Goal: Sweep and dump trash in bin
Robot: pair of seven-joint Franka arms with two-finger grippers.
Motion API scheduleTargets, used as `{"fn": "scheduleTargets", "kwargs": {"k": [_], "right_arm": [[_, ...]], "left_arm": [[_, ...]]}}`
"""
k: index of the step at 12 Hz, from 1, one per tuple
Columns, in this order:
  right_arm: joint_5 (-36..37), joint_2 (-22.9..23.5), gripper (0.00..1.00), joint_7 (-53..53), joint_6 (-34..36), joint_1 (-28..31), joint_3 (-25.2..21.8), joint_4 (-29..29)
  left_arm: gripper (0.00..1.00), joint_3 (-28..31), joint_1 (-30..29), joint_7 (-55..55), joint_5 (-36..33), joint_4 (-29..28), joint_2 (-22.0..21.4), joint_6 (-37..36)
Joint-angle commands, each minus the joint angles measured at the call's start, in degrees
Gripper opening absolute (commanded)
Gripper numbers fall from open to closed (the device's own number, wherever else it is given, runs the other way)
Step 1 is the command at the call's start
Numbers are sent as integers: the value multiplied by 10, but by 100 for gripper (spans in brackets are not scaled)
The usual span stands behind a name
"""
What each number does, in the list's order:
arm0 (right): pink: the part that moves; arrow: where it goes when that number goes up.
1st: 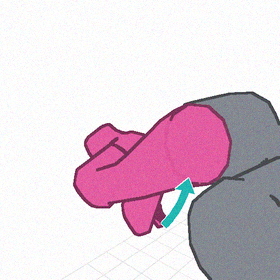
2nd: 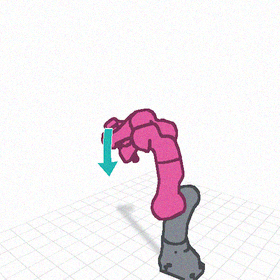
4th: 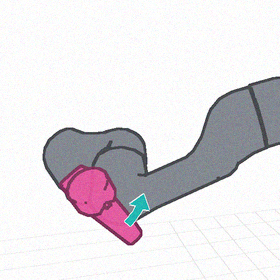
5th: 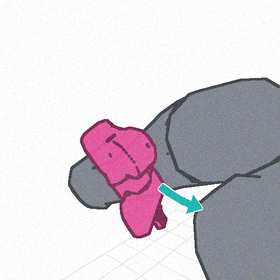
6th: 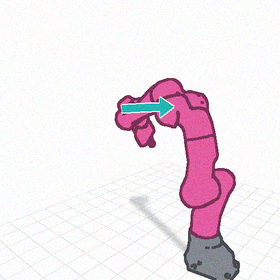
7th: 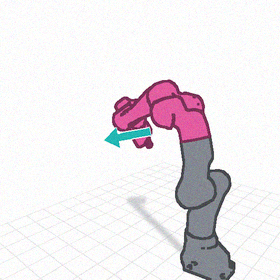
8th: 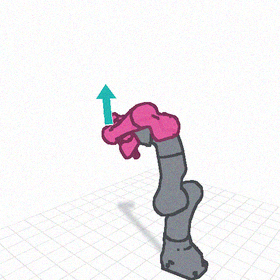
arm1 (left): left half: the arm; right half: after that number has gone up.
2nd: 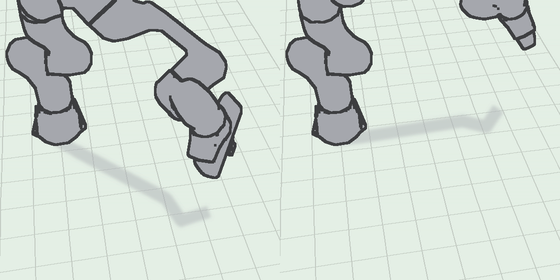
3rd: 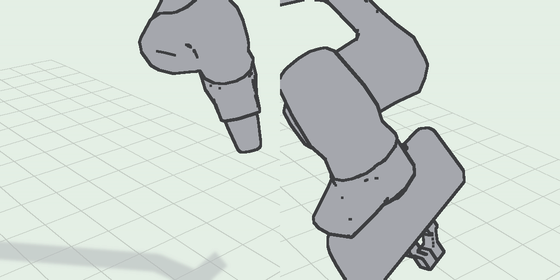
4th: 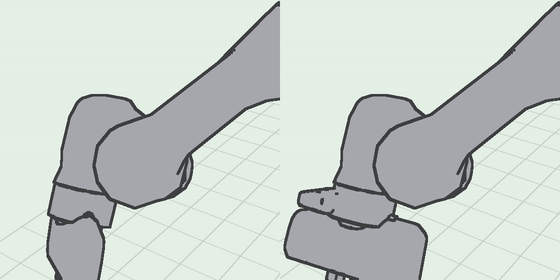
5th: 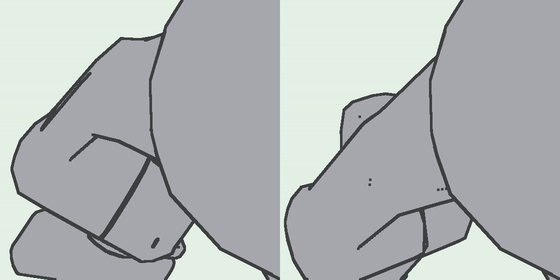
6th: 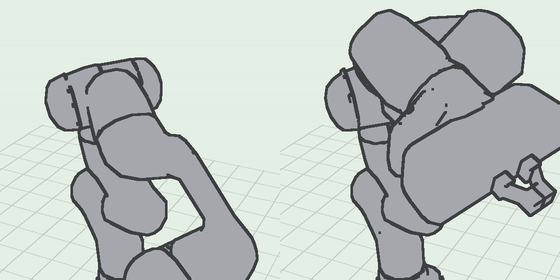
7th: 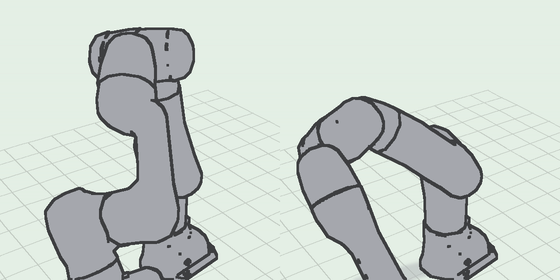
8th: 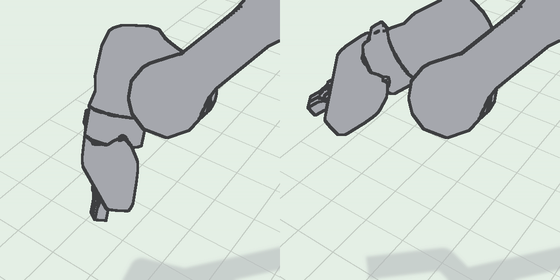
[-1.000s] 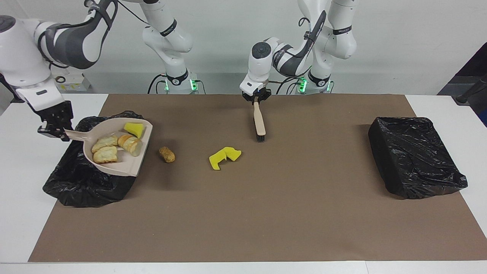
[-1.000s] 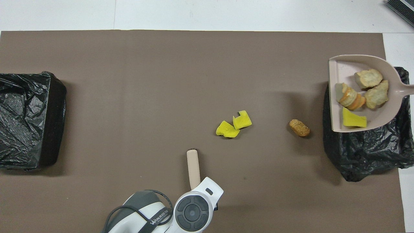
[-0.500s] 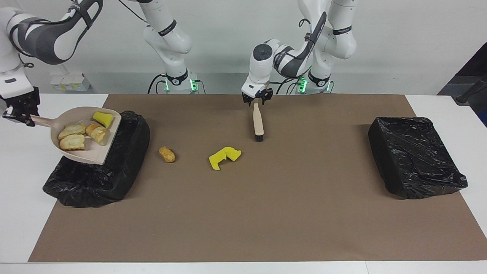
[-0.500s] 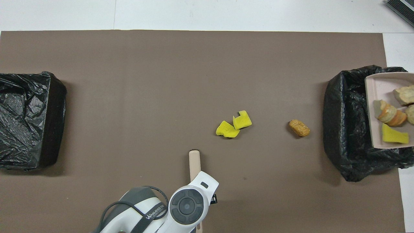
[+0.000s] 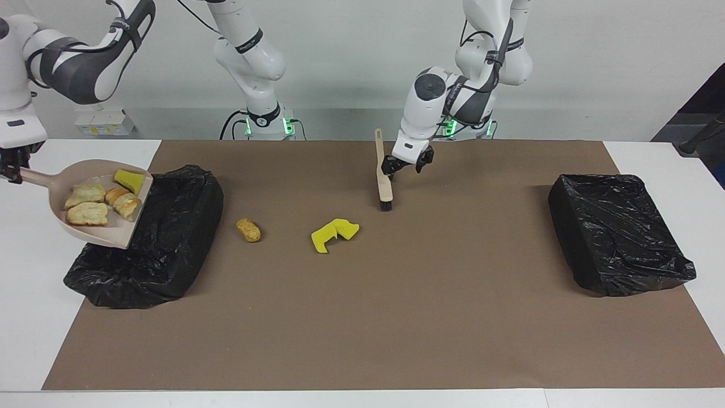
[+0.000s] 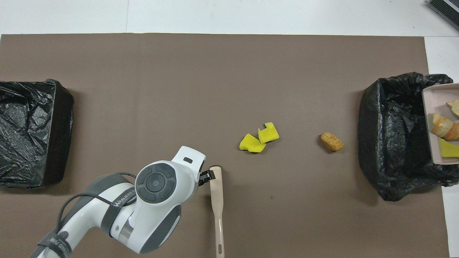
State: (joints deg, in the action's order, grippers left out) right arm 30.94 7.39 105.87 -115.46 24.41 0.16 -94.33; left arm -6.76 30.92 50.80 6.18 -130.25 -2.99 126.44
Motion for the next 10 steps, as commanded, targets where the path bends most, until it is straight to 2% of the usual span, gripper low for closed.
{"fn": "scheduleTargets", "kwargs": {"k": [1,3,6,9,10], "right_arm": [[95,-45,0,-81,-14,-35,4,-78],[150,-69,0,-115,-11,-48,4,-117],[210,-72,0,-118,-13,-32,2,-110],[260,-100,0,-115,-12,-23,2,-104],[278,-110,0,-115,-10,-25,3,-104]], "left_arm": [[100,-5,-53,-51,-13,34,-8,-54],[100,-5,-92,-87,-13,45,-25,-60],[100,-4,-144,-161,-13,75,-45,-120],[100,-4,-199,-247,-13,108,-54,-195],[100,-4,-216,-269,-13,108,-62,-201]]}}
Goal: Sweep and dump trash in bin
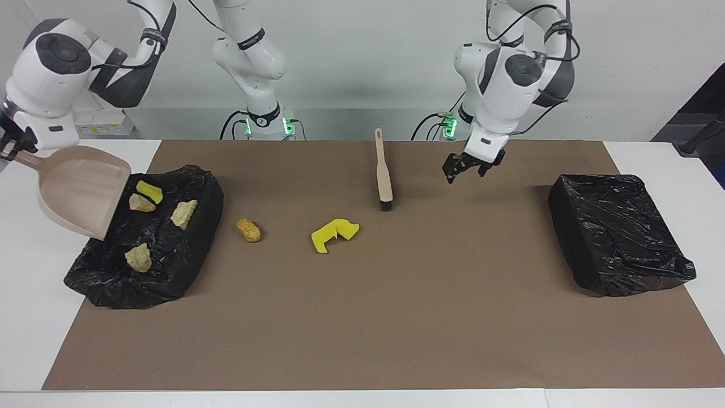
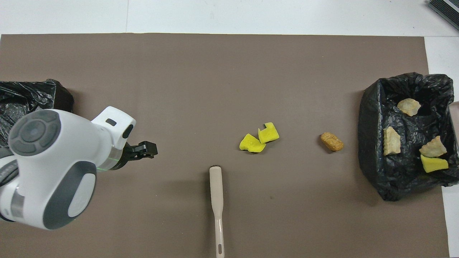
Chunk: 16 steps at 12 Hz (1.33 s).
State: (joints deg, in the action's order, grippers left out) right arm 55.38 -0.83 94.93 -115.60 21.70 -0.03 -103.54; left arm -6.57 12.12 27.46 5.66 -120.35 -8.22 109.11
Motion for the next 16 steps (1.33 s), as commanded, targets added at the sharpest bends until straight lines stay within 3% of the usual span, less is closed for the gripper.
{"fn": "scheduleTargets", "kwargs": {"k": [1,5,8,12,16], "right_arm": [[45,-34,0,-6,-7,-3,5,-12],[21,-38,0,-9,-3,-26,15,-22],[-78,-38,0,-10,47,-58,16,-22],[-245,-40,0,-32,91,-70,16,-23],[-339,-44,0,-137,155,-127,16,-23]], "left_arm": [[100,-5,-54,-66,-8,9,-17,-29],[100,-5,-116,-157,-8,9,-29,-45],[100,-5,-159,-212,-8,9,-40,-51],[100,-5,-170,-224,-8,26,-38,-53],[100,-5,-173,-222,-8,79,-36,-64]]}}
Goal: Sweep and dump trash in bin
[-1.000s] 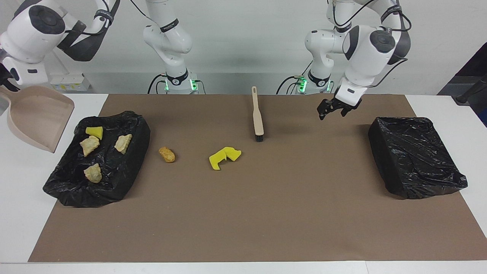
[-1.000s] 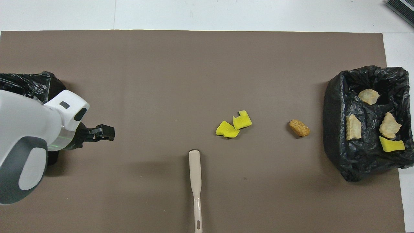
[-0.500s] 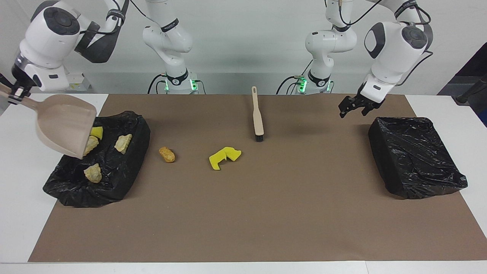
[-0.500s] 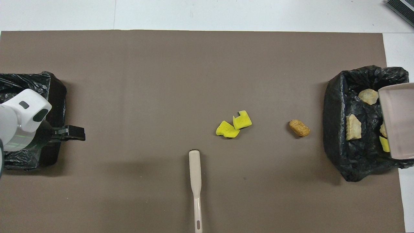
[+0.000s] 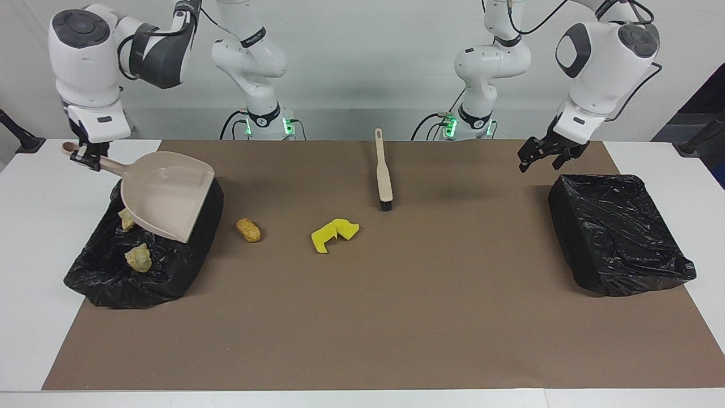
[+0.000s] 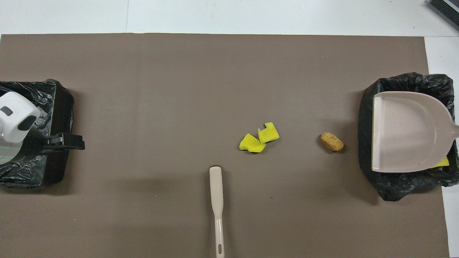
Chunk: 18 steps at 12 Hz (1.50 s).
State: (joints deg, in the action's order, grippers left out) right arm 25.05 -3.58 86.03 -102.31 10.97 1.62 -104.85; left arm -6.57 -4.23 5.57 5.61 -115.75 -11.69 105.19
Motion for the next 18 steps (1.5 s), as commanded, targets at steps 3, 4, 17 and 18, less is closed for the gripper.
{"fn": "scheduleTargets", "kwargs": {"k": [3,4,17,18], "right_arm": [[-113,-6,0,-180,46,-39,0,-21],[-115,-2,0,-230,47,-65,0,-21],[-247,135,0,-902,-48,-347,0,32],[-248,155,0,-949,-57,-364,0,58]], "left_arm": [[100,-5,-10,-3,-9,113,1,-112],[100,-6,-5,-4,-31,132,0,-130],[100,-10,30,-7,-59,211,53,-147],[100,-11,26,-12,-59,210,52,-147]]}}
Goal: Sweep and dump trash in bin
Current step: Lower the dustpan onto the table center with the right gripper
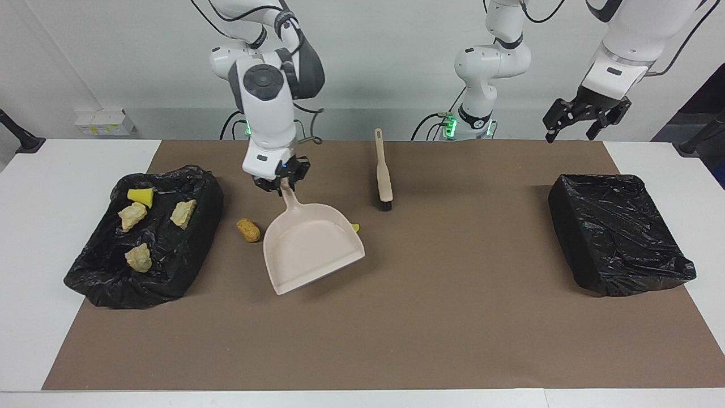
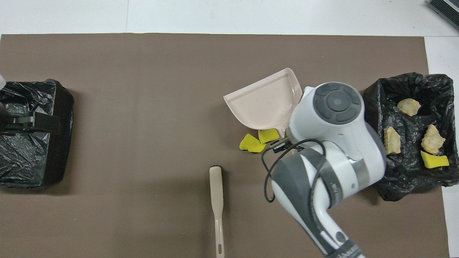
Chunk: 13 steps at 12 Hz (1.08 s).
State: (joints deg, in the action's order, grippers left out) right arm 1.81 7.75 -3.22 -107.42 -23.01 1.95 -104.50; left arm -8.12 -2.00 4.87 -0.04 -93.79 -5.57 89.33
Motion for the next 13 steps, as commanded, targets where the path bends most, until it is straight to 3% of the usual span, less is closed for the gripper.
{"fn": "scheduleTargets", "kwargs": {"k": [1,5,8,11,12,13], "right_arm": [[-15,65,0,-96,-5,-38,-3,77],[-10,187,0,-248,-7,-97,-3,205],[-12,261,0,-293,-34,-113,2,277],[-15,292,0,-315,-79,-116,3,276],[-16,292,19,-318,-76,-114,3,275],[-16,292,99,-322,-75,-113,3,275]], "left_arm": [[100,5,4,-6,-2,-10,-9,19],[100,7,-2,-7,-2,-16,-12,19],[100,7,-1,-6,-2,-17,-12,18],[100,7,-1,-5,-2,-20,-14,17],[100,7,-1,-6,-2,-20,-15,17],[100,7,-1,-6,-2,-20,-15,17]]}}
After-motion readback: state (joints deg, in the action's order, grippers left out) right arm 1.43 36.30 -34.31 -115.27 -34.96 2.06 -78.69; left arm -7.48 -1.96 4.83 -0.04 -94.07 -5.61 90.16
